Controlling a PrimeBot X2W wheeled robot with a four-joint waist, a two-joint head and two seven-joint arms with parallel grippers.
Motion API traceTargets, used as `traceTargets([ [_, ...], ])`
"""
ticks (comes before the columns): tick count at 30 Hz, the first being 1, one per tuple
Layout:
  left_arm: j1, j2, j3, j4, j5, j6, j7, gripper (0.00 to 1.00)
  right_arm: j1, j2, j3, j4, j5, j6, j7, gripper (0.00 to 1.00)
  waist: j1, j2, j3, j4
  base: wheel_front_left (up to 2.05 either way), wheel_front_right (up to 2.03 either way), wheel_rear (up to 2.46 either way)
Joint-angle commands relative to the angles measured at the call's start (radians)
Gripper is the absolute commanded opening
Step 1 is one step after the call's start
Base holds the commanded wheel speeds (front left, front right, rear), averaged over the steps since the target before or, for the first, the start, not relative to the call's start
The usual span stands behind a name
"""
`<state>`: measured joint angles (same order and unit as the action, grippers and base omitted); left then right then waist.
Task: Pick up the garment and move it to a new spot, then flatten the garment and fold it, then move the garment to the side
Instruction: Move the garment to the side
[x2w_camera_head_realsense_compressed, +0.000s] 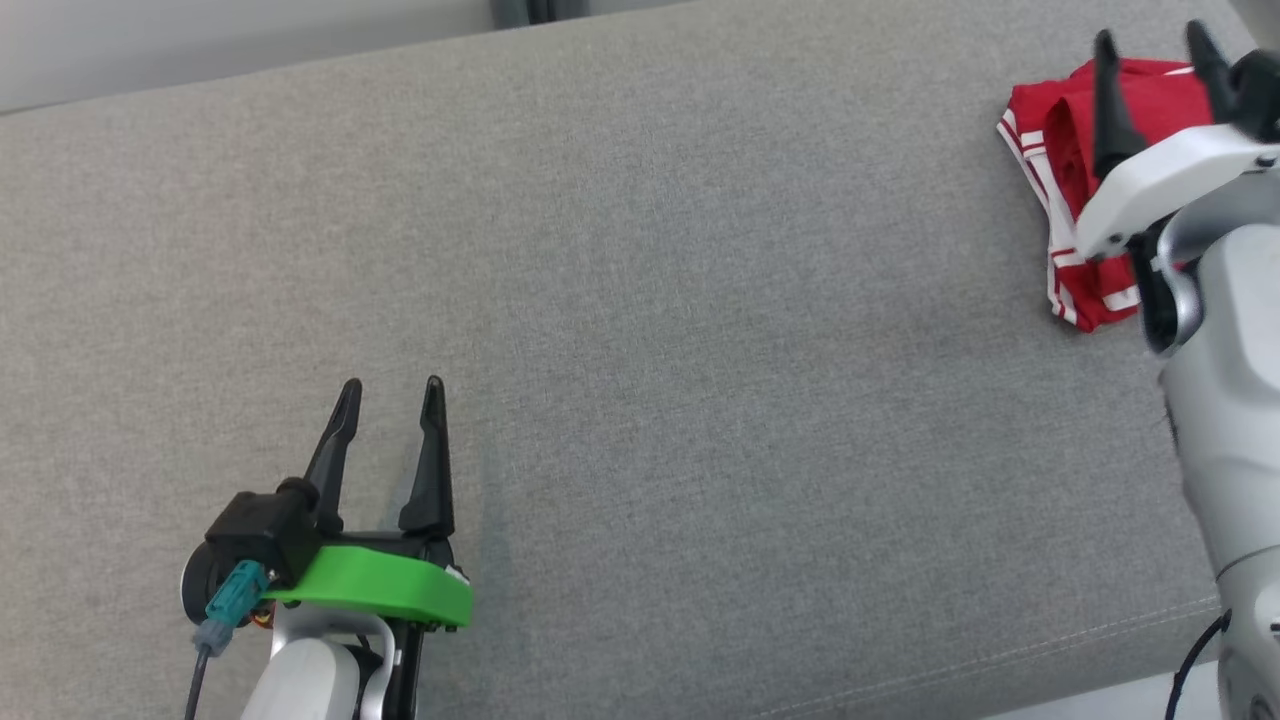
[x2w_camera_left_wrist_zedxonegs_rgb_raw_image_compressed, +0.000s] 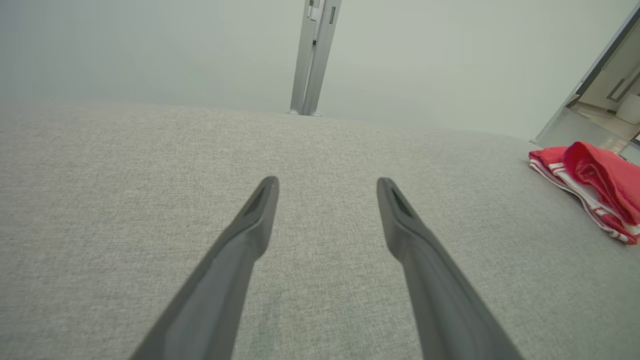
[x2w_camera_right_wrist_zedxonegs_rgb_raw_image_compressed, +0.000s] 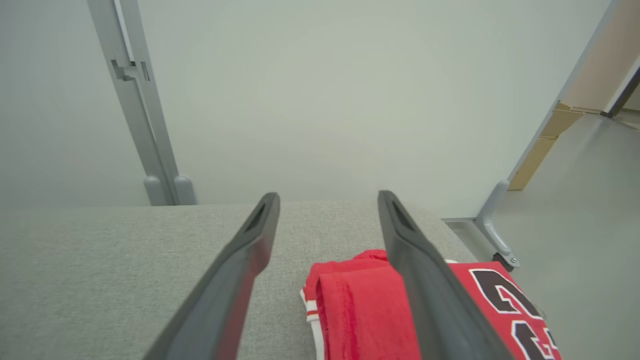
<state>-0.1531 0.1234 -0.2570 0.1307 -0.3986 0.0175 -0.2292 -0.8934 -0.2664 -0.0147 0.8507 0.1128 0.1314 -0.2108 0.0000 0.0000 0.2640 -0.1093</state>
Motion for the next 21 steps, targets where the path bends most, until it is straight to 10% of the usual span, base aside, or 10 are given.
traceTargets([
  [1, -0.007, -0.007, 0.012, 0.018, -0.014, -0.001, -0.012, 1.00, 0.044, 0.012, 0.022, -0.016, 0.024, -0.002, -0.010, 1.00, 0.0000, 0.0000, -0.089, 0.009, 0.00, 0.00, 0.00],
  [21, 0.193, -0.062, 0.172, 0.108, 0.064, 0.008, -0.036, 1.00, 0.659, 0.196, 0.049, -0.437, 0.061, -0.002, -0.055, 1.00, 0.0000, 0.0000, -0.305, 0.130, 0.00, 0.00, 0.00],
])
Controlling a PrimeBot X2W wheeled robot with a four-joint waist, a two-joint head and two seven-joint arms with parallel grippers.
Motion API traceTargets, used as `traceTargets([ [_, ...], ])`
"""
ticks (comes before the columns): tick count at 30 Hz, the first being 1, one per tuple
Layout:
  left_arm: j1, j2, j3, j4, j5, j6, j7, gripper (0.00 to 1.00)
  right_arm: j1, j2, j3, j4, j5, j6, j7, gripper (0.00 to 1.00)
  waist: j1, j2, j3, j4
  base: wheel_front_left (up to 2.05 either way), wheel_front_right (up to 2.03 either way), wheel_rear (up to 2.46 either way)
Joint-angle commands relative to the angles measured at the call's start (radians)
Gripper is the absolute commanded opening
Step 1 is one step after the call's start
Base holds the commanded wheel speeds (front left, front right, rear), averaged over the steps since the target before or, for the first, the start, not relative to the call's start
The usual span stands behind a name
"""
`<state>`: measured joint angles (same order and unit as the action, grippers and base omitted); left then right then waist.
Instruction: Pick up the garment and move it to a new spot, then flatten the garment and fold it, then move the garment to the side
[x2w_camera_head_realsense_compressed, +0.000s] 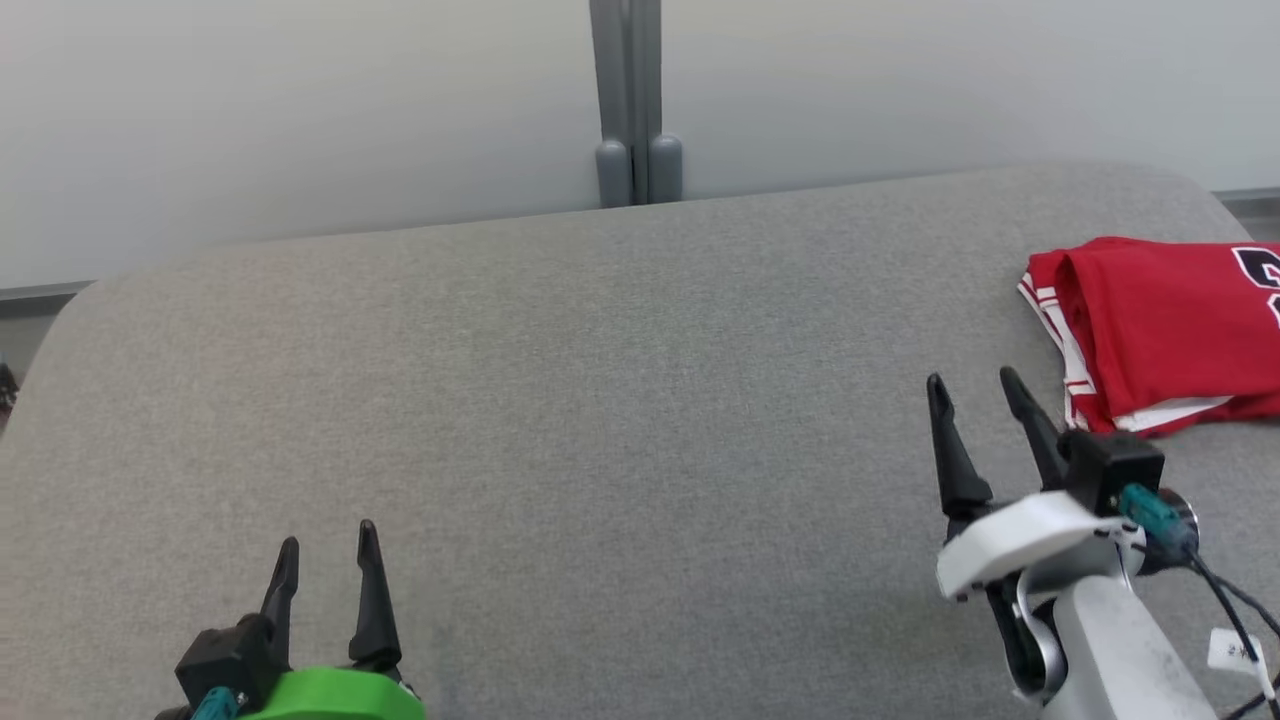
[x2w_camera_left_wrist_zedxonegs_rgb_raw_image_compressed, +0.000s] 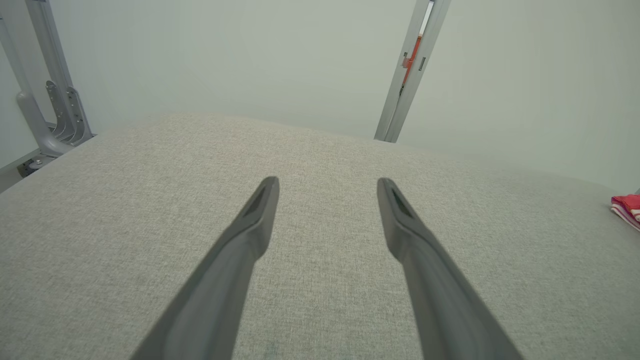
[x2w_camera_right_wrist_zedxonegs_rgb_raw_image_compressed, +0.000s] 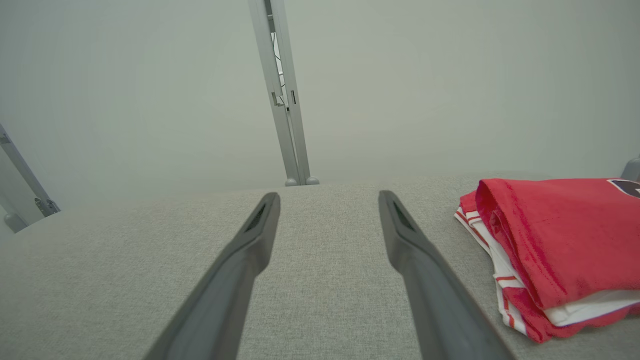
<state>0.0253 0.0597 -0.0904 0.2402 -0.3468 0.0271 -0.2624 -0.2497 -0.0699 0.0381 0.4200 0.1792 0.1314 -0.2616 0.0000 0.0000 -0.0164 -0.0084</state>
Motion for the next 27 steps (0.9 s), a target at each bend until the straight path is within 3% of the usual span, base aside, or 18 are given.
traceTargets([
  [1, 0.022, 0.000, 0.013, -0.004, 0.016, -0.003, -0.003, 1.00, 0.038, 0.004, -0.011, -0.030, -0.014, -0.002, -0.004, 1.00, 0.0000, 0.0000, -0.026, 0.033, 0.00, 0.00, 0.00],
  [6, 0.049, -0.006, 0.035, -0.021, 0.027, -0.009, -0.003, 1.00, 0.156, 0.017, -0.037, -0.140, -0.038, -0.002, -0.004, 1.00, 0.0000, 0.0000, -0.031, 0.057, 0.00, 0.00, 0.00],
  [12, 0.049, -0.008, 0.040, -0.033, 0.035, -0.016, -0.003, 1.00, 0.231, 0.019, -0.017, -0.225, 0.029, -0.002, -0.004, 1.00, 0.0000, 0.0000, -0.030, 0.067, 0.00, 0.00, 0.00],
  [27, 0.018, -0.008, 0.019, -0.006, 0.048, 0.005, -0.003, 1.00, 0.248, 0.018, 0.000, -0.227, 0.046, -0.002, -0.004, 1.00, 0.0000, 0.0000, -0.017, 0.071, 0.00, 0.00, 0.00],
])
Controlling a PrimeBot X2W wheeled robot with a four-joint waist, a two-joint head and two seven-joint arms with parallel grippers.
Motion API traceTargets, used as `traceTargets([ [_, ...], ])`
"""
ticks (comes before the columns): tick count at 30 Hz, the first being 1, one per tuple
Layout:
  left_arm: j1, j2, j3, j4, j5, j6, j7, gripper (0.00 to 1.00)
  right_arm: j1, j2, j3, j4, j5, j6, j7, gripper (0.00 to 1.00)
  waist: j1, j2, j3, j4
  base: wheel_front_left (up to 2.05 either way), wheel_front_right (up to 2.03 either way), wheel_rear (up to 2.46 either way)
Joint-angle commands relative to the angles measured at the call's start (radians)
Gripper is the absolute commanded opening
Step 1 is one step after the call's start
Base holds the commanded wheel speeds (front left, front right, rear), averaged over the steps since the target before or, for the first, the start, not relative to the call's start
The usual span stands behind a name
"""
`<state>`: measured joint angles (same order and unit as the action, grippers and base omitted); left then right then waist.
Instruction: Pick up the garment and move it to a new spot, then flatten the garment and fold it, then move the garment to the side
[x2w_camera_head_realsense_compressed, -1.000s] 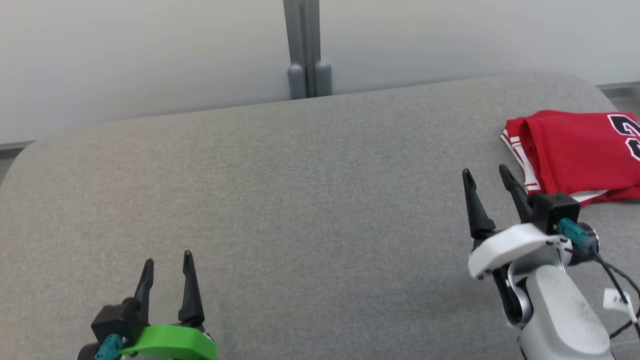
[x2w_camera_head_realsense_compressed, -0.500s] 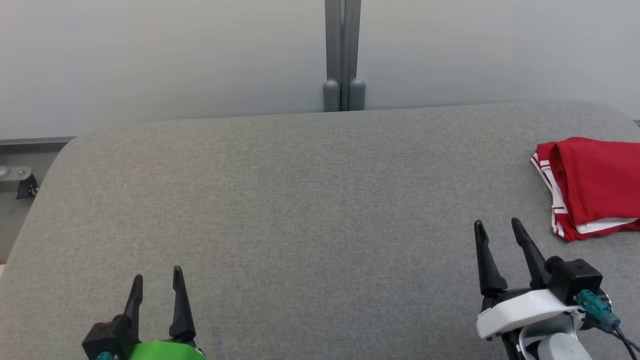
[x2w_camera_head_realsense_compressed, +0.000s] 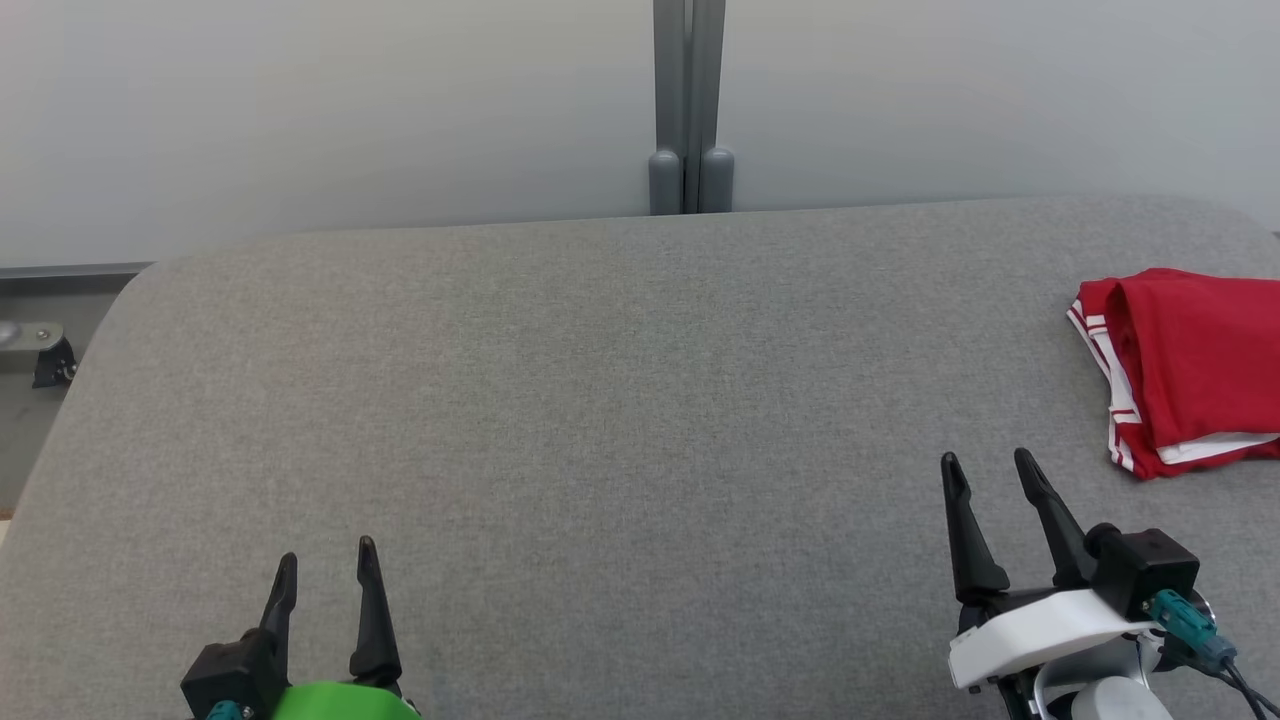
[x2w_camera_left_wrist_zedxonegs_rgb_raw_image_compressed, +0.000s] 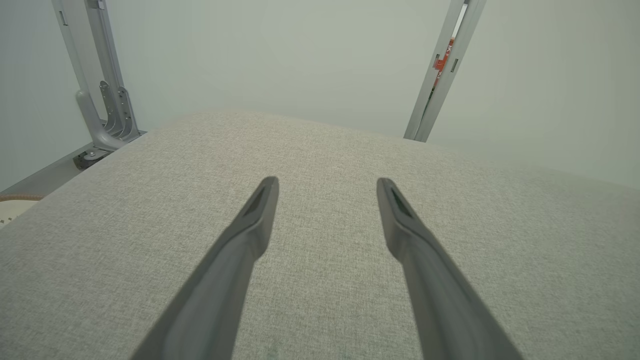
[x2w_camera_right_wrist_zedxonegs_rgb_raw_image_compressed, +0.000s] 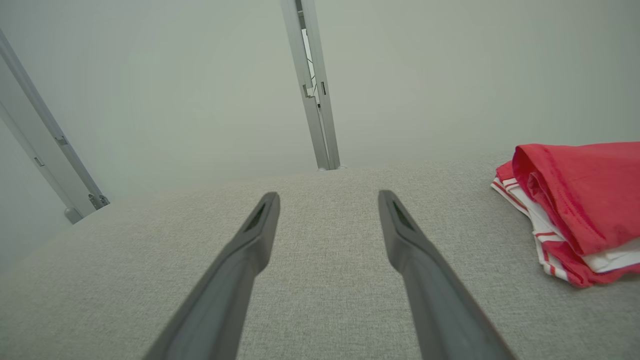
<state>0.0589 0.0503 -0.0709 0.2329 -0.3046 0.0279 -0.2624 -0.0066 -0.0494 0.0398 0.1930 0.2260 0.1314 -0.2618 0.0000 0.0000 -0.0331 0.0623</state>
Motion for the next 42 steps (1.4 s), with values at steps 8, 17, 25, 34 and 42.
traceTargets([
  [8, -0.021, 0.001, -0.012, 0.019, -0.009, 0.004, -0.003, 1.00, 0.001, -0.002, -0.008, 0.004, 0.004, -0.002, -0.004, 1.00, 0.0000, 0.0000, 0.000, -0.002, 0.00, 0.00, 0.00],
  [17, 0.000, -0.002, -0.012, 0.053, -0.046, -0.002, 0.020, 0.00, 0.010, 0.005, -0.007, 0.037, 0.048, 0.000, 0.013, 0.00, 0.0000, 0.0000, 0.001, -0.004, 0.00, 0.00, 0.00],
  [25, -0.020, -0.002, 0.009, 0.048, -0.185, -0.020, 0.059, 0.00, -0.003, 0.003, -0.023, 0.038, 0.195, 0.000, 0.053, 0.00, 0.0000, 0.0000, 0.003, -0.008, 0.00, 0.00, 0.00],
  [34, -0.039, -0.002, 0.031, 0.041, -0.326, -0.038, 0.098, 0.00, -0.017, 0.002, -0.039, 0.039, 0.346, 0.000, 0.093, 0.00, 0.0000, 0.0000, 0.005, -0.012, 0.00, 0.00, 0.00],
  [42, -0.055, -0.001, 0.049, 0.037, -0.439, -0.052, 0.130, 0.00, -0.028, 0.001, -0.052, 0.040, 0.466, 0.000, 0.125, 0.00, 0.0000, 0.0000, 0.008, -0.016, 0.00, 0.00, 0.00],
])
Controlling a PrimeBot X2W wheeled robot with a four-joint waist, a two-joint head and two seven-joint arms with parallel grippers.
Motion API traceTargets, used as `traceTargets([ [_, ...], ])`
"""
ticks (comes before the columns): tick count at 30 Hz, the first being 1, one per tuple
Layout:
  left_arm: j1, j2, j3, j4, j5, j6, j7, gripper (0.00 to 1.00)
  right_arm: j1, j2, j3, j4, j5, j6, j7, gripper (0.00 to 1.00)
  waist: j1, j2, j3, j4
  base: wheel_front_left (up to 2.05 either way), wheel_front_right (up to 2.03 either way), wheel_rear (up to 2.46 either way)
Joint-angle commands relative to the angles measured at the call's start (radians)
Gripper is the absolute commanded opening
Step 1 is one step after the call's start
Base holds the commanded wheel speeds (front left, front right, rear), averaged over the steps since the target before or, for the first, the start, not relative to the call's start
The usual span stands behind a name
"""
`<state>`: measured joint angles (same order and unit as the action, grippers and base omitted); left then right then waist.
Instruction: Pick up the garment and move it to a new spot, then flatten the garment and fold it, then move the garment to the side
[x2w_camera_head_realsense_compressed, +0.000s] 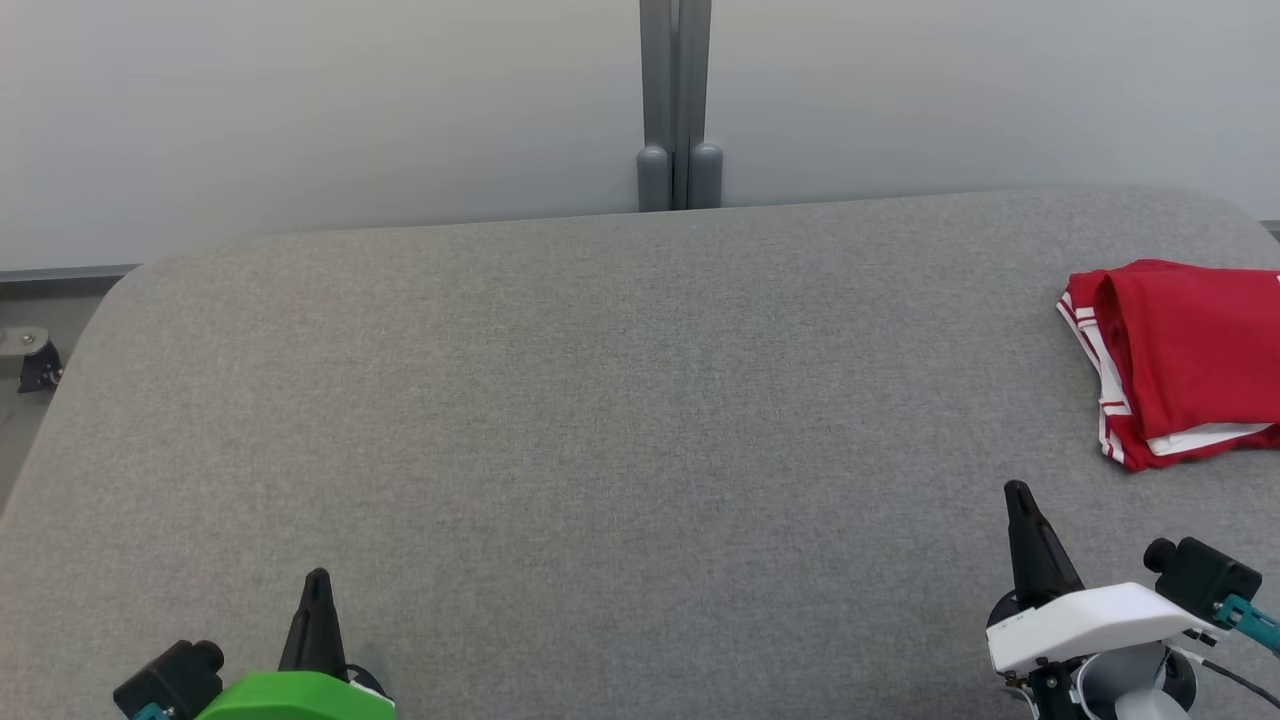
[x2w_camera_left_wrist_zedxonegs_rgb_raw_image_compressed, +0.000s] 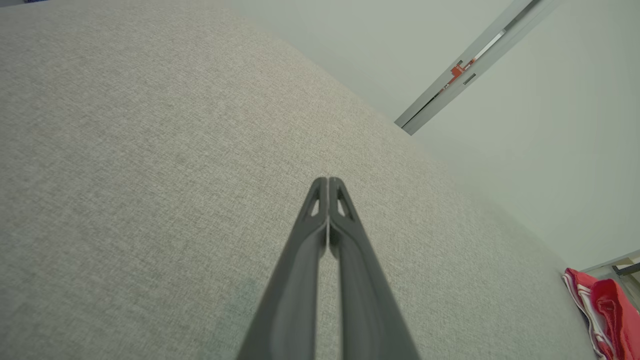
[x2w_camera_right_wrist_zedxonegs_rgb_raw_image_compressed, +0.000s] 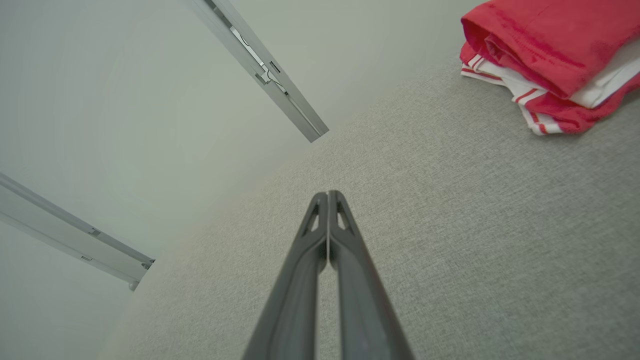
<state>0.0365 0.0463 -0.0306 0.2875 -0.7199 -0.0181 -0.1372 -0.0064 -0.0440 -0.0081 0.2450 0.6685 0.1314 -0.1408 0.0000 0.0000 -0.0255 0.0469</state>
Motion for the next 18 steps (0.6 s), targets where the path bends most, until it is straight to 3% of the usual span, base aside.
traceTargets([
  [1, -0.035, 0.003, 0.011, -0.018, -0.039, -0.008, 0.009, 0.00, -0.030, -0.005, -0.006, -0.012, 0.039, 0.000, 0.008, 0.00, 0.0000, 0.0000, 0.000, -0.001, 0.00, 0.00, 0.00],
  [18, -0.065, 0.004, 0.044, -0.025, -0.246, -0.034, 0.068, 0.00, -0.050, -0.006, -0.030, -0.010, 0.259, 0.000, 0.068, 0.00, 0.0000, 0.0000, 0.005, -0.009, 0.00, 0.00, 0.00],
])
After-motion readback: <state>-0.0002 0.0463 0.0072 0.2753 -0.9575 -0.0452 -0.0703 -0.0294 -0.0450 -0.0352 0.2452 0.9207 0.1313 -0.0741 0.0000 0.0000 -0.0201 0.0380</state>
